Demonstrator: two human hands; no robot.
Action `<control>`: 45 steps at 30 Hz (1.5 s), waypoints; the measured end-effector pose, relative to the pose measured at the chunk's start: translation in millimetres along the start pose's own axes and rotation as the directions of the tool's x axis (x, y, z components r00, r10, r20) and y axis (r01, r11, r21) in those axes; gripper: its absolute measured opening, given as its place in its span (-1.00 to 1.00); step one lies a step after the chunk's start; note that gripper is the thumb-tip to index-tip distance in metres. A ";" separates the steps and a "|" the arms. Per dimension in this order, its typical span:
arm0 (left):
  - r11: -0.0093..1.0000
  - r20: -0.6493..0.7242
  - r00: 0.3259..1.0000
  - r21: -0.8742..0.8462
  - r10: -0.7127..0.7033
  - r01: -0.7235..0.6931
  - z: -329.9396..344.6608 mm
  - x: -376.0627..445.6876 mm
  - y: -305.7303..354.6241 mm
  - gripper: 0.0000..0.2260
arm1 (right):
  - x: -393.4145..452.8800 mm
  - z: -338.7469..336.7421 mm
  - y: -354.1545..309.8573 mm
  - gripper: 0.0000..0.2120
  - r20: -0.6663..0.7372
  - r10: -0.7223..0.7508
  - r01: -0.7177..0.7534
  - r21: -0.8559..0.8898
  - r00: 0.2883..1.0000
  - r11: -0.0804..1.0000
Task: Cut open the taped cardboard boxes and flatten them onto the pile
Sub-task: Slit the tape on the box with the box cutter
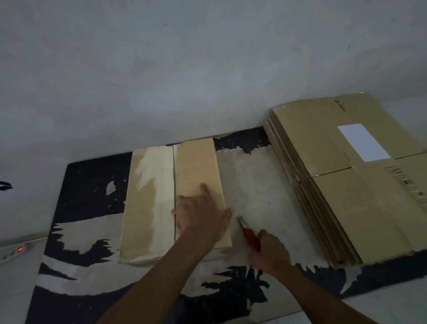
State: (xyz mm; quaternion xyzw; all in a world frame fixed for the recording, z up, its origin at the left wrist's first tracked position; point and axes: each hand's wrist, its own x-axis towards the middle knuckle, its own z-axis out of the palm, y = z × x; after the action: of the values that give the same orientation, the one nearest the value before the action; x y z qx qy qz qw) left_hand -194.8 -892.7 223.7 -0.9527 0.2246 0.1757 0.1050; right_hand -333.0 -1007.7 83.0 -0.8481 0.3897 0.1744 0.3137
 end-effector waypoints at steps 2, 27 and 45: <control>0.998 0.004 1.000 0.070 -0.009 0.009 1.2 -0.5 6.5 -0.12 | 7.3 -9.5 3.9 -0.71 -0.006 0.045 -0.043 0.189 0.999 0.981; 0.861 -0.015 0.942 -0.410 -0.336 0.300 21.3 19.6 -143.1 -0.25 | 15.9 -96.9 -186.8 -0.20 -0.305 -0.293 0.305 -0.008 0.906 0.952; 0.788 -0.189 0.910 -0.582 -0.369 0.199 49.5 56.7 -228.9 -0.65 | -31.6 -1.7 -292.5 -0.61 -0.007 -0.605 0.570 -0.331 0.796 0.752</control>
State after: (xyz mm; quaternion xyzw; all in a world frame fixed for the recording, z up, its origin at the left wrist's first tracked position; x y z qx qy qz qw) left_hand -55.2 -700.4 184.4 -0.9801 0.0299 0.0720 -0.1826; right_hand -127.7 -845.2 217.3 -0.9744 0.0876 0.0778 0.1918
